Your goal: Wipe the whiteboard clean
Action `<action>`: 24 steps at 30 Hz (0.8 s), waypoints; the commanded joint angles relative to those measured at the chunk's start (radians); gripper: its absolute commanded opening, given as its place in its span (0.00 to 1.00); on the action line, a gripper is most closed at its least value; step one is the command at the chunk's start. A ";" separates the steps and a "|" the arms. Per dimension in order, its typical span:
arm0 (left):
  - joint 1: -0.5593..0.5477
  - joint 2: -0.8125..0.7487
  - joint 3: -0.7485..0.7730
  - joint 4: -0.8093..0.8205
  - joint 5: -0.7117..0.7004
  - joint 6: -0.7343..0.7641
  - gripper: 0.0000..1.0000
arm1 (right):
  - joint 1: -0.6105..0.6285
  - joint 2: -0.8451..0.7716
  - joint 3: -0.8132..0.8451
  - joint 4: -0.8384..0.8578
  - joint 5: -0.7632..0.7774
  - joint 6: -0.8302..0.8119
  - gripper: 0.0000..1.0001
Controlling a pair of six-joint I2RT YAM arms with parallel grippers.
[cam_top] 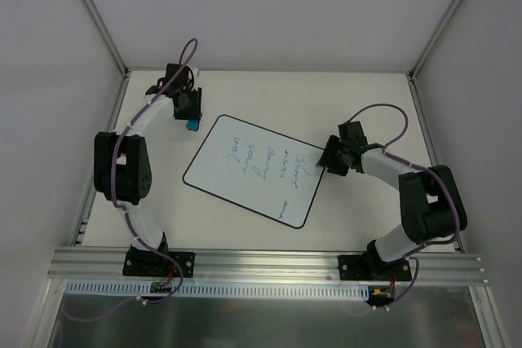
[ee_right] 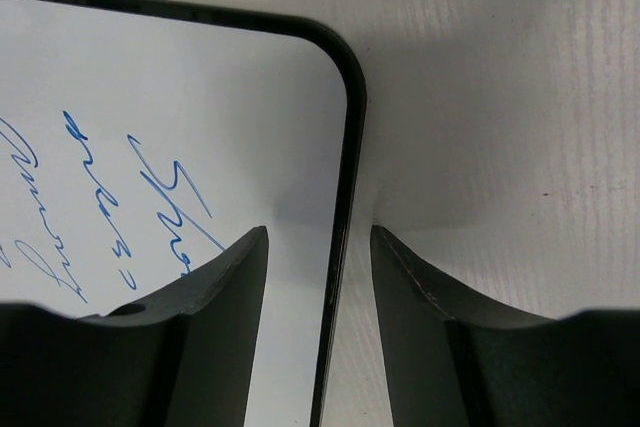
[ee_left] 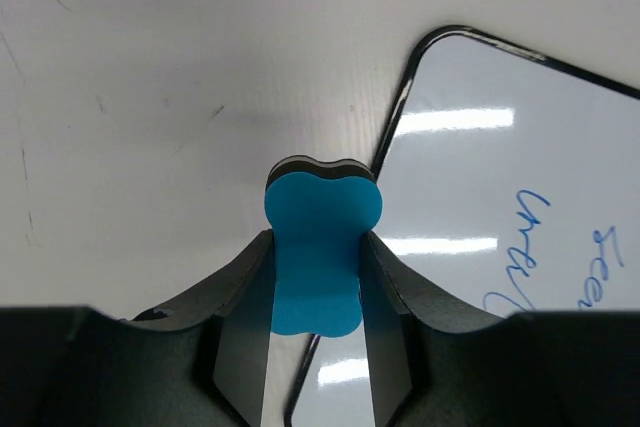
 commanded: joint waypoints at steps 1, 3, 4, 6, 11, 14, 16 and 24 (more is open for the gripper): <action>-0.024 -0.086 -0.030 -0.023 0.060 -0.068 0.06 | -0.003 0.036 0.002 0.001 0.029 0.017 0.49; -0.061 -0.093 -0.042 -0.025 0.061 -0.081 0.06 | 0.001 0.038 0.000 0.006 0.035 0.020 0.46; -0.076 -0.092 -0.050 -0.028 0.055 -0.090 0.06 | 0.002 0.038 -0.001 0.006 0.037 0.023 0.44; -0.122 -0.074 -0.050 -0.029 0.055 -0.101 0.06 | 0.004 0.036 -0.003 0.003 0.045 0.031 0.40; -0.193 -0.003 -0.021 -0.034 0.061 -0.141 0.06 | 0.010 0.039 -0.003 -0.007 0.049 0.057 0.23; -0.210 0.038 0.002 -0.035 0.060 -0.151 0.04 | 0.016 0.045 -0.003 -0.010 0.051 0.066 0.09; -0.216 0.060 0.022 -0.037 0.066 -0.156 0.02 | 0.020 0.051 0.002 -0.013 0.052 0.068 0.02; -0.241 0.167 0.067 -0.040 0.037 -0.161 0.00 | 0.027 0.054 0.011 -0.027 0.062 0.065 0.00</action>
